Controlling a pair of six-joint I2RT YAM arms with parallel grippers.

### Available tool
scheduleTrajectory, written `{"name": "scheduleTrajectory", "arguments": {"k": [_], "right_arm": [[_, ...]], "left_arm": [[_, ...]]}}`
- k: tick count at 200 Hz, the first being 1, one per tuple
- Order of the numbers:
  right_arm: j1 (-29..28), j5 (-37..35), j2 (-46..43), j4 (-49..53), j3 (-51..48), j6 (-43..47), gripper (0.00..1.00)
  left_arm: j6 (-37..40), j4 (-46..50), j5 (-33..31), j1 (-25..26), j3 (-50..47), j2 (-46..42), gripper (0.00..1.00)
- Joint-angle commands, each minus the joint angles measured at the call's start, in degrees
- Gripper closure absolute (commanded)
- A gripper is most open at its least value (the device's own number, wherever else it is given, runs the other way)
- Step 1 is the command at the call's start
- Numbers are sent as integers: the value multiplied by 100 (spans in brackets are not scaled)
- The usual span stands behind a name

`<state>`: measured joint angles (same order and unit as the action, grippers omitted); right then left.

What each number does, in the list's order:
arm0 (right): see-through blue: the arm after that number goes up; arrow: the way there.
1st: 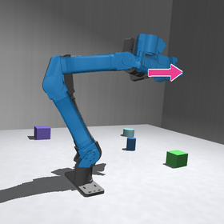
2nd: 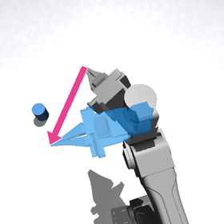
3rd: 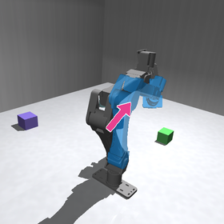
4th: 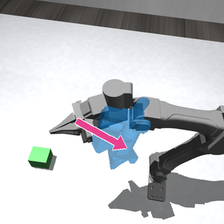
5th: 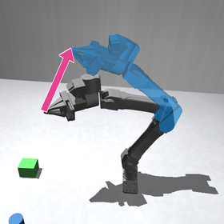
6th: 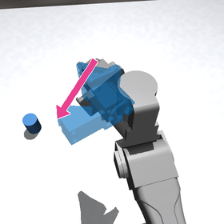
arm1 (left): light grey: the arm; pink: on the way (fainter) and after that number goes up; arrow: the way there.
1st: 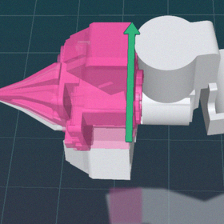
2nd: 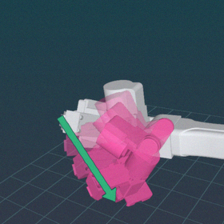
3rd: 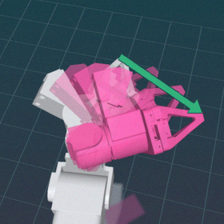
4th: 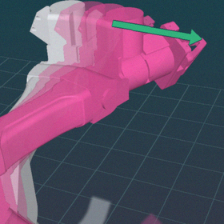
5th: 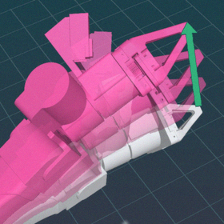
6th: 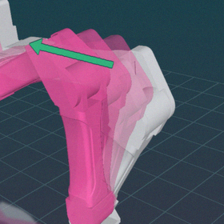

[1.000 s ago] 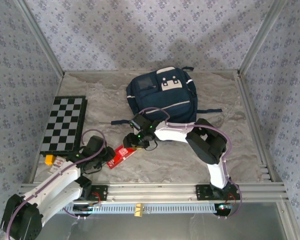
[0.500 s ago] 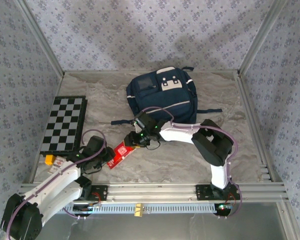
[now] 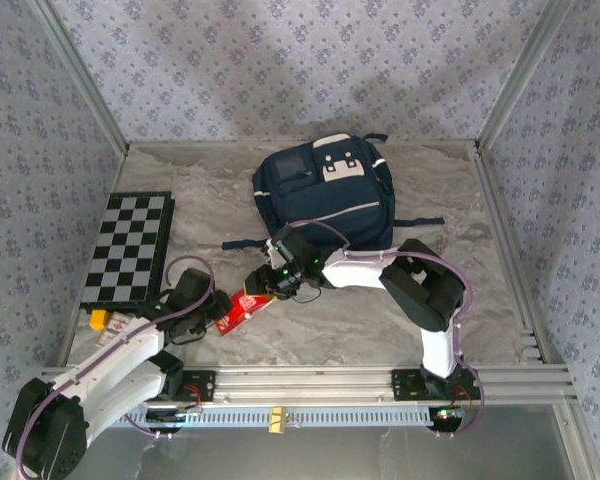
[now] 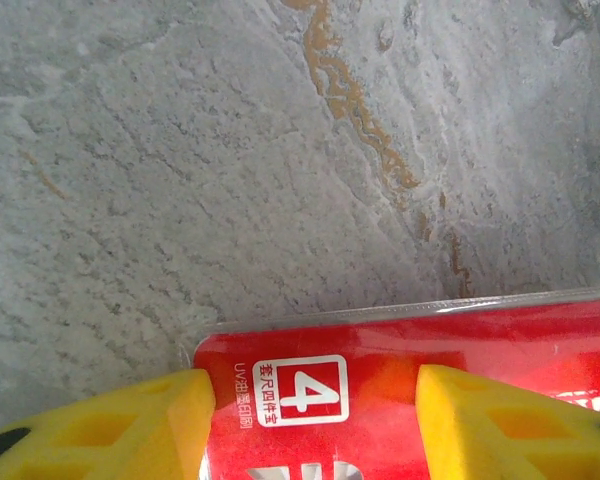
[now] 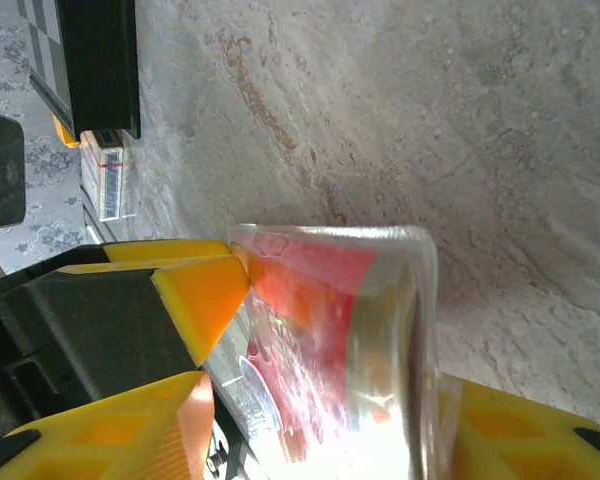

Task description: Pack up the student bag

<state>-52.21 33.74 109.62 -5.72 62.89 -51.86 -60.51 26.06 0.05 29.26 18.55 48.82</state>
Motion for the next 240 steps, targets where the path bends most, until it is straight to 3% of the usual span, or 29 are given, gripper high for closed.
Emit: {"name": "scheduleTrajectory", "arguments": {"k": [1,42,84,154,188,216,240], "right_arm": [[76,260,-141,-341,-82,-90,51],[322,-20,-743,68,-395,196,63],[334,58,-545,0,-405,196,81],[533,-10,-862,259,-384,373,96],[848,-25,-1509,636,-352,545,100],[1307,92,-2233,1103,-244,721,100],[1913,384,-2781,1541,-129,808,100]], "left_arm": [[56,-78,254,0,70,103,43],[83,3,223,1,89,110,43],[83,-194,317,3,216,185,43],[224,-100,360,-1,590,217,42],[757,277,-54,-14,1379,25,27],[1564,658,-559,-62,2279,220,24],[2370,440,-833,-76,2948,614,23]]}}
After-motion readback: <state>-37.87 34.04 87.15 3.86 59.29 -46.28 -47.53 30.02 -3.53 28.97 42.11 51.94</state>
